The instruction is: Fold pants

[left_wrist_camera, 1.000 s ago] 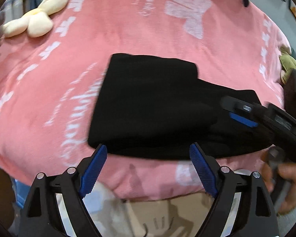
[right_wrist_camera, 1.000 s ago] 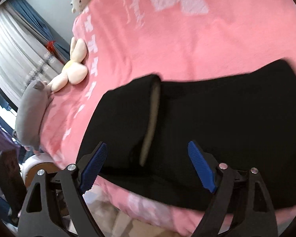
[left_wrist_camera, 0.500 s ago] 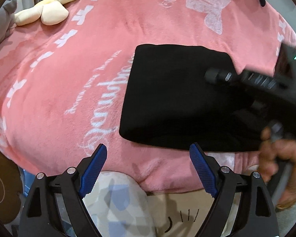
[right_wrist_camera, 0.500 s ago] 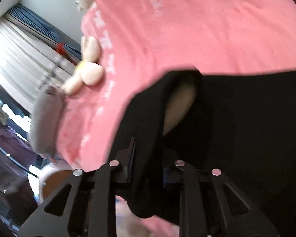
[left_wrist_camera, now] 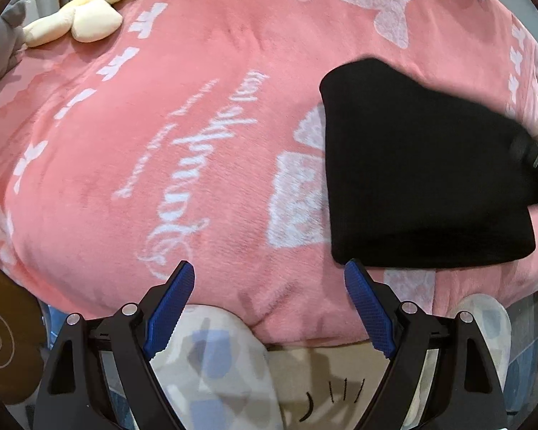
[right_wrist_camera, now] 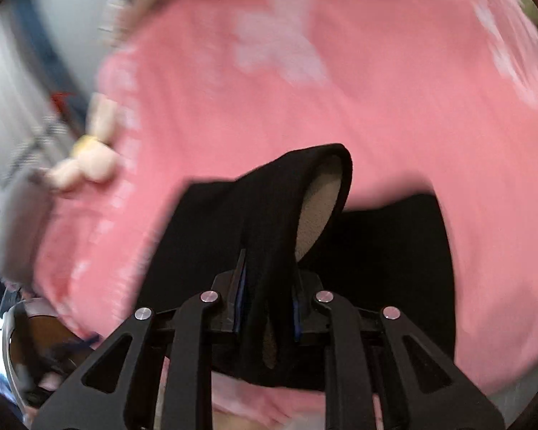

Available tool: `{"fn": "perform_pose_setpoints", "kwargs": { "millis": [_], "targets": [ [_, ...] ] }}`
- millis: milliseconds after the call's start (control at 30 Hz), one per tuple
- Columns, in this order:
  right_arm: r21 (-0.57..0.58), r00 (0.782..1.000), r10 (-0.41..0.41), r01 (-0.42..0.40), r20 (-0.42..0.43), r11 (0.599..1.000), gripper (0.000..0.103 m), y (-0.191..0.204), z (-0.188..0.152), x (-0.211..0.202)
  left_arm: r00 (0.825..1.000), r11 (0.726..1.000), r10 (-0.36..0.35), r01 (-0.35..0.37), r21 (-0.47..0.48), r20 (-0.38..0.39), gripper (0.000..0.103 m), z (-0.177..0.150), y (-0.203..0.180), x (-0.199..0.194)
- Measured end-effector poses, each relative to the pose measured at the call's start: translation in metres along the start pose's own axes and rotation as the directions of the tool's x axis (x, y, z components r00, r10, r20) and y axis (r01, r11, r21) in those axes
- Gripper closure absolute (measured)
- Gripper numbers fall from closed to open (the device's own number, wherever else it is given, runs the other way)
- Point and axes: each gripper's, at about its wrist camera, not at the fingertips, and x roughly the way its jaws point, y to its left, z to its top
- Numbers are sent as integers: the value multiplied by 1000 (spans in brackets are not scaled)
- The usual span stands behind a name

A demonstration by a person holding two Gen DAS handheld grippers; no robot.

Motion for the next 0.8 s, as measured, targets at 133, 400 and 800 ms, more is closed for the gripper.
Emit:
{"fn": "perform_pose_setpoints", "kwargs": {
  "millis": [133, 400, 800],
  "targets": [
    [89, 999, 45, -43, -17, 995, 84, -26, -20, 15, 1000, 1000, 0, 0, 12, -31, 20, -1, -10, 8],
    [-93, 991, 55, -44, 121, 995, 86, 16, 16, -47, 1000, 999, -20, 20, 35, -3, 20, 0, -23, -1],
    [-24, 999, -18, 19, 32, 1000, 33, -38, 20, -9, 991, 990, -136, 136, -20, 1, 20, 7, -26, -6]
  ]
}}
